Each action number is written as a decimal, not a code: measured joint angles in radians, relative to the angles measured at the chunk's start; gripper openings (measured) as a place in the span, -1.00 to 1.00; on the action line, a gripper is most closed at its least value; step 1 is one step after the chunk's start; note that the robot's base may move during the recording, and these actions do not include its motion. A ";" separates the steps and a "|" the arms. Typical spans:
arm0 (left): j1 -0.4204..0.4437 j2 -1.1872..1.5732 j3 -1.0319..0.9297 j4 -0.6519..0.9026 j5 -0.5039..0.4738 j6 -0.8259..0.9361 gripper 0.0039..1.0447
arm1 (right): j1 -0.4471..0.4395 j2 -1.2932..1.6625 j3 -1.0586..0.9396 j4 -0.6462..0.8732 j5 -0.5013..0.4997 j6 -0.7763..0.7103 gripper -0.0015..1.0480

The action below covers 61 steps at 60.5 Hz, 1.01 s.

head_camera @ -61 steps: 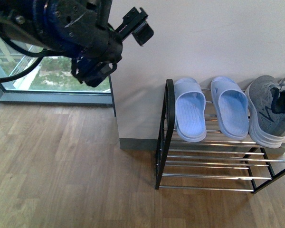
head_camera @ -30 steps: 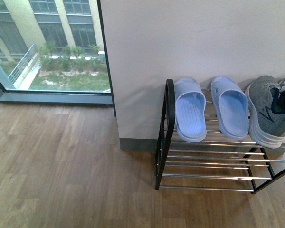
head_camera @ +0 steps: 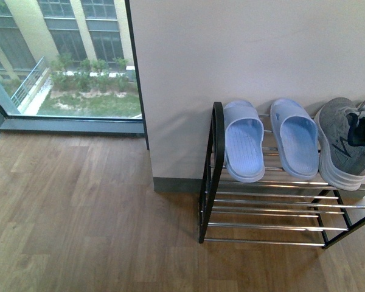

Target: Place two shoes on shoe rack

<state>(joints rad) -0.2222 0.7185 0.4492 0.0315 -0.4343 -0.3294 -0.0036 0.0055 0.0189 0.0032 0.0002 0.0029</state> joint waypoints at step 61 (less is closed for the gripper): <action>0.219 -0.436 -0.405 0.210 0.435 0.319 -0.98 | 0.000 0.000 0.000 0.000 0.000 0.000 0.82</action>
<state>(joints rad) -0.0029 0.2829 0.0441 0.2413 0.0002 -0.0109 -0.0036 0.0055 0.0189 0.0032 0.0002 0.0029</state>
